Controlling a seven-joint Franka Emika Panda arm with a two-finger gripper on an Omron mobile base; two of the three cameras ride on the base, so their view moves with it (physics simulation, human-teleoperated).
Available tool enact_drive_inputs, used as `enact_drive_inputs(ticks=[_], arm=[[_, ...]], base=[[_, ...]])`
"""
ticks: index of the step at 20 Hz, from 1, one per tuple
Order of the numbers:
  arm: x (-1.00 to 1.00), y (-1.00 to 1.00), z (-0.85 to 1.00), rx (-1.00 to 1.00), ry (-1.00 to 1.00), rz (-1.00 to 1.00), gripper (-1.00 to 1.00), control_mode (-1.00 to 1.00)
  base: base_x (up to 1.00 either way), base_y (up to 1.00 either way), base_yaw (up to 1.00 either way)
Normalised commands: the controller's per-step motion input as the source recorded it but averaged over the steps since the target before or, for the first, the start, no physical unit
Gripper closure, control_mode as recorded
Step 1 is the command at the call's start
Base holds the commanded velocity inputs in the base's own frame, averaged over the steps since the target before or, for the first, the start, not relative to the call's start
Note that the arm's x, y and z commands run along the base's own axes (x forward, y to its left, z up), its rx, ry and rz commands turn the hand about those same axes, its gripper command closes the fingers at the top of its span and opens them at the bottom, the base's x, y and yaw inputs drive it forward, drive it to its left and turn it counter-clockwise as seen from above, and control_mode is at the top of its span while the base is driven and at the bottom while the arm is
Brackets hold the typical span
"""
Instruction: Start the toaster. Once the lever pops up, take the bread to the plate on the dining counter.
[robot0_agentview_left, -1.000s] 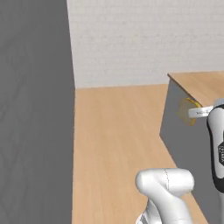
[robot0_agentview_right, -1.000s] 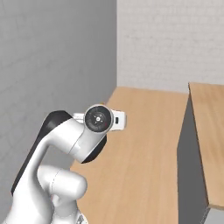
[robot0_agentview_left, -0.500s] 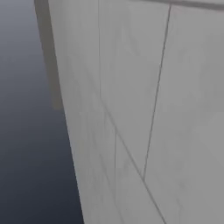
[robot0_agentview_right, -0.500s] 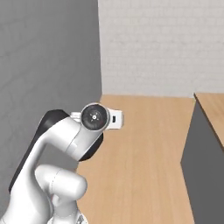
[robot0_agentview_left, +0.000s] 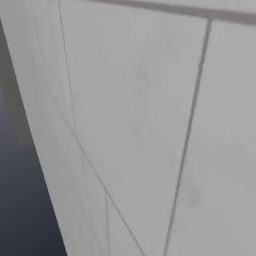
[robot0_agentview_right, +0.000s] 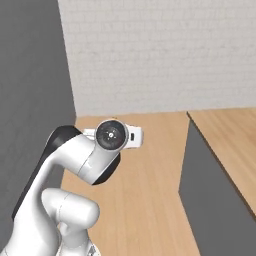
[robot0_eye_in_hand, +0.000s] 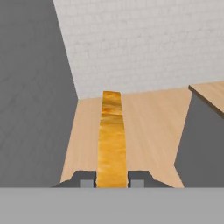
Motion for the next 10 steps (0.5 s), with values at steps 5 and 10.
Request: enact_drive_inputs(ticks=[5, 10], arm=[[0.00, 0.00, 0.00, 0.00, 0.00, 0.00, 1.00, 1.00], [0.00, 0.00, 0.00, 0.00, 0.00, 0.00, 1.00, 1.00]], base=[[1.00, 0.85, -0.16], [1.00, 0.75, -0.17]])
